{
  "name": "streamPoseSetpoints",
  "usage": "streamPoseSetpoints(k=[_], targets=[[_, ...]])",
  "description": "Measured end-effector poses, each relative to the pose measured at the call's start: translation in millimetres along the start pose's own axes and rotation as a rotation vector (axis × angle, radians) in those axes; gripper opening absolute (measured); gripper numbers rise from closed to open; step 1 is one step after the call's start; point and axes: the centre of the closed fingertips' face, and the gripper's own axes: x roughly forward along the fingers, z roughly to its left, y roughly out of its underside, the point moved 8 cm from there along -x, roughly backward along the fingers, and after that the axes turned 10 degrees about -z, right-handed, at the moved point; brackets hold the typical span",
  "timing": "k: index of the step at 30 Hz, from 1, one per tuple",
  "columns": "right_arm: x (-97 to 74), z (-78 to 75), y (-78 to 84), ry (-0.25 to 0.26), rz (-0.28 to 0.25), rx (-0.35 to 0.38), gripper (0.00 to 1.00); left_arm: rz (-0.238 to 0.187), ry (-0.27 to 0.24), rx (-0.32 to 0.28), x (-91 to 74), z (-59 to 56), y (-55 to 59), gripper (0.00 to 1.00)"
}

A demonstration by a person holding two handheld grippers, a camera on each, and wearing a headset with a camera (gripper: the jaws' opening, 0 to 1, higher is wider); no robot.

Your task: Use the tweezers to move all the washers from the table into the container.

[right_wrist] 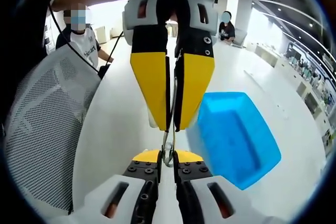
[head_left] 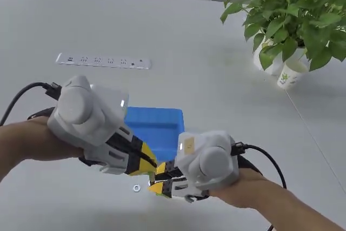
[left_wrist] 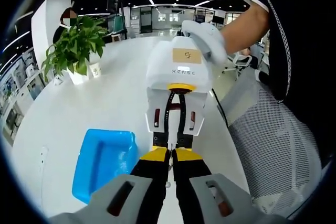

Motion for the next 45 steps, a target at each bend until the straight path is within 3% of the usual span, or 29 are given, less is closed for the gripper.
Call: streamPoseSetpoints(k=[15,28,36,45], targets=[[-11.4,-18.0,-23.4,0.024,-0.028,-0.016,0.11,-0.005,0.004,0.018,-16.5,16.4,-23.0,0.06],[-20.2,-45.7,-33.2,0.062,-0.040,-0.028,0.11,-0.002,-0.003,0.059,-20.7,41.6,-38.4,0.06],[-20.9,-68.0,-34.2,0.087,-0.049,-0.029,0.11,-0.005,-0.012,0.079,-20.1,62.3,-42.2,0.06],[-17.2,-92.6,-26.2,0.108,-0.048,-0.025,0.11,0.000,-0.029,0.095,-12.7,85.7,-37.7,0.06]])
